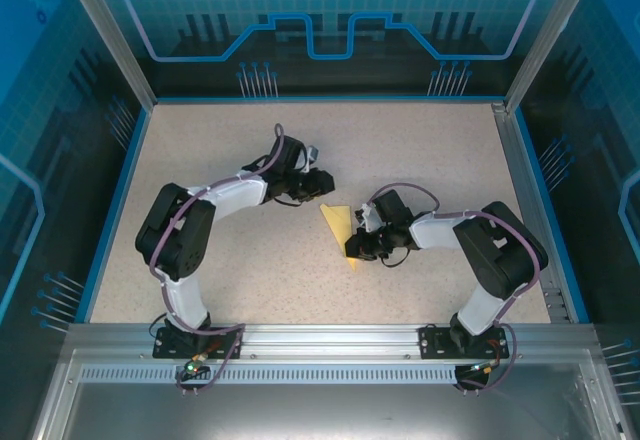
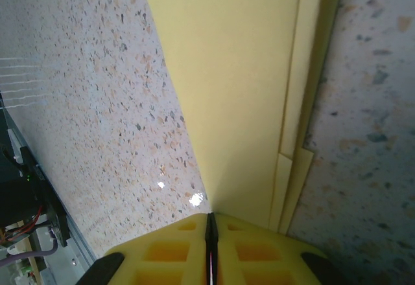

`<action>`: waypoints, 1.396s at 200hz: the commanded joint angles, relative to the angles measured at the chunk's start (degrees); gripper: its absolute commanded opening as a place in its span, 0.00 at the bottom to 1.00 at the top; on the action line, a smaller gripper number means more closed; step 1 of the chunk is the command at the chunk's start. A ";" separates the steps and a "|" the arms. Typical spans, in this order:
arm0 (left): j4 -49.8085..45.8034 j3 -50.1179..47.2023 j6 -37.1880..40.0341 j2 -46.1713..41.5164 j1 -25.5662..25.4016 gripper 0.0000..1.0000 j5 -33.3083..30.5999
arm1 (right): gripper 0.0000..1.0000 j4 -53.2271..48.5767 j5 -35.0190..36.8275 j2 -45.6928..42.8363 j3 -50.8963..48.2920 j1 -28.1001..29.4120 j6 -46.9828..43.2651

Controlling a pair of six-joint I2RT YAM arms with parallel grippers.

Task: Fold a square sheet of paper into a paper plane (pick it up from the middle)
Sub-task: Fold the wing for the fifth time at the center of the table.

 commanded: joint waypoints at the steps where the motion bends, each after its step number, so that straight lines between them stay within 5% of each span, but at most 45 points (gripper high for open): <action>1: 0.92 -1.96 0.50 2.07 -2.01 0.29 2.72 | 0.11 -5.74 3.19 2.06 -0.49 0.26 -0.73; 96: -0.72 -3.22 -1.28 10.52 -2.91 0.25 -0.22 | 0.14 -5.93 1.36 -1.90 4.54 0.74 1.02; 176: -0.86 -2.82 -1.73 11.52 -2.96 0.25 0.23 | 0.18 -2.88 3.64 7.95 11.75 1.91 3.90; 279: -2.51 -1.52 -1.29 11.44 -2.96 0.25 -0.34 | 0.19 -4.06 -0.46 3.59 5.14 1.87 1.35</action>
